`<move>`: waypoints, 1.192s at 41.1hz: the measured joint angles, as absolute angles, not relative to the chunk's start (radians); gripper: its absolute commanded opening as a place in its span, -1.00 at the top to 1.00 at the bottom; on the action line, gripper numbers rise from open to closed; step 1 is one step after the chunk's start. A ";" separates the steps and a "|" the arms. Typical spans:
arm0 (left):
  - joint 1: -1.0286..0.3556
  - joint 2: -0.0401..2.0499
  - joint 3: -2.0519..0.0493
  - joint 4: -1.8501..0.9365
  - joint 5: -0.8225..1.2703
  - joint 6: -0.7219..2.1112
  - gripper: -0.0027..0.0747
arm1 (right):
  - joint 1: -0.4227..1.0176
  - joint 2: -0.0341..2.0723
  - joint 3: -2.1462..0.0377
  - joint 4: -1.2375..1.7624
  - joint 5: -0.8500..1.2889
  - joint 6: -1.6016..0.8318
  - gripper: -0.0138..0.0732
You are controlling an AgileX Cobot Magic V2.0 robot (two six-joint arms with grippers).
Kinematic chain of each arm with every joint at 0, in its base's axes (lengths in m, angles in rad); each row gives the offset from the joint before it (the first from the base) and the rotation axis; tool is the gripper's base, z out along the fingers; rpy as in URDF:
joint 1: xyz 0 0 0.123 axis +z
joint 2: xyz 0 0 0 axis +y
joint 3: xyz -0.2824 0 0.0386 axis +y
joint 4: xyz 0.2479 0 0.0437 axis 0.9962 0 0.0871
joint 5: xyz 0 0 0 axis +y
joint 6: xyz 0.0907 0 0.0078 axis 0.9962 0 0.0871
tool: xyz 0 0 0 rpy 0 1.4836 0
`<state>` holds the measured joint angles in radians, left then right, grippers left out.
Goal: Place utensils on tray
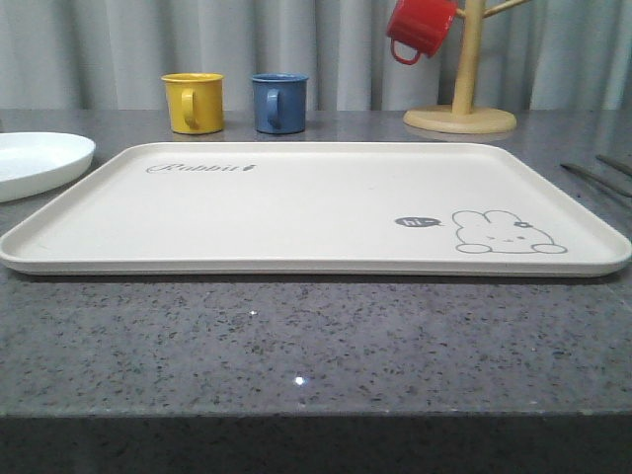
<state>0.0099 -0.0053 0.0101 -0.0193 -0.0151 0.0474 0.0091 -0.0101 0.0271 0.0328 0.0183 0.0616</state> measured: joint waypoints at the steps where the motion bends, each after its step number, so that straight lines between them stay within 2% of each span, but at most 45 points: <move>1: 0.010 -0.005 0.010 -0.019 -0.015 0.047 0.98 | 0.009 -0.010 0.027 0.033 0.018 0.062 0.83; 41: 0.010 -0.005 0.008 -0.019 -0.045 0.047 0.98 | 0.009 -0.010 0.027 0.033 0.000 0.062 0.83; 49: 0.010 -0.005 -0.111 -0.019 0.006 0.047 0.98 | 0.009 -0.010 -0.091 0.033 0.087 0.062 0.83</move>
<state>0.0099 -0.0053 -0.1109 -0.0193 0.0061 0.0474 0.0091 -0.0101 -0.0909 0.0328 0.0869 0.0616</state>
